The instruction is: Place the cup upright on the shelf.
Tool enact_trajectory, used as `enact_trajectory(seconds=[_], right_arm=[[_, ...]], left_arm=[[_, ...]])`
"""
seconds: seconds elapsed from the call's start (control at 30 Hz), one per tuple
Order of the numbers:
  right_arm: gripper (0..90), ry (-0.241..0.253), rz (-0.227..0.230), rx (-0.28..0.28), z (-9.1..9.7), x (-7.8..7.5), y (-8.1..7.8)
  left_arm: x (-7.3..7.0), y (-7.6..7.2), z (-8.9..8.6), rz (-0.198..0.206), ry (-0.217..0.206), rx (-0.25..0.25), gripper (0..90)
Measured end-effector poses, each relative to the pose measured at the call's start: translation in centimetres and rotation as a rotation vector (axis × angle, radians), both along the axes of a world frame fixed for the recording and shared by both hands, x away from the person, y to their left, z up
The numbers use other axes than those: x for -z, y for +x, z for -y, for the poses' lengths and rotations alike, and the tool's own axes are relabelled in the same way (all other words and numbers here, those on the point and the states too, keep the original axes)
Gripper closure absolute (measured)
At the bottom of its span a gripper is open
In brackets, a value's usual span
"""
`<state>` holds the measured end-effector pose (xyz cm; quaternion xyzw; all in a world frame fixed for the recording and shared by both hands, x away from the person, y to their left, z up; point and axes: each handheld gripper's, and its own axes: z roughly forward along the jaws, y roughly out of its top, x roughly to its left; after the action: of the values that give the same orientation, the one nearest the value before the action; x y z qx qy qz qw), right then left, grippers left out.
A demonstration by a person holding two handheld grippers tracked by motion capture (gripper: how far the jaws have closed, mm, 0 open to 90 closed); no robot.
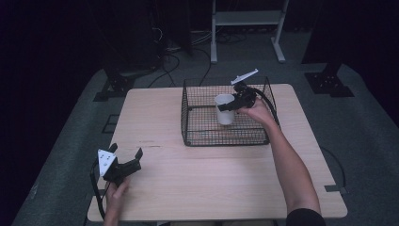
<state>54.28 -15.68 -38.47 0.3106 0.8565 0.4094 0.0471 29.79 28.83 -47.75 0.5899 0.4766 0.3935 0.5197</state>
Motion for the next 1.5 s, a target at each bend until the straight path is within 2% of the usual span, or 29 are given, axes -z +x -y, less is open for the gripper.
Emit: enact_trajectory(seconds=[0.27,0.7,0.87,0.93,1.03,1.37,1.5], right_arm=[[19.4,-0.018,-0.024,-0.001,0.1,0.5,0.2],[19.4,-0.045,-0.038,0.002,-0.1,1.1,0.3],[19.4,-0.060,-0.026,0.007,0.1,1.6,0.1],[19.4,-0.042,-0.027,0.013,0.5,1.7,0.0],[19.3,-0.045,-0.027,0.013,0.6,1.7,-0.1],[19.1,-0.086,-0.026,-0.003,0.5,1.4,-0.6],[19.0,-0.084,-0.021,0.000,0.7,1.4,-0.9]], left_arm=[[0.0,0.0,0.0,-0.001,0.001,0.000,0.0],[0.0,0.0,0.0,0.002,0.003,0.002,0.0],[0.0,0.0,0.0,0.001,0.003,0.002,0.0],[0.0,0.0,0.1,0.002,0.003,0.001,0.0],[0.0,0.0,0.1,0.003,0.005,0.000,0.0],[0.0,0.0,0.1,0.002,0.007,0.000,0.0],[0.0,0.0,0.1,0.001,0.008,0.000,0.0]])
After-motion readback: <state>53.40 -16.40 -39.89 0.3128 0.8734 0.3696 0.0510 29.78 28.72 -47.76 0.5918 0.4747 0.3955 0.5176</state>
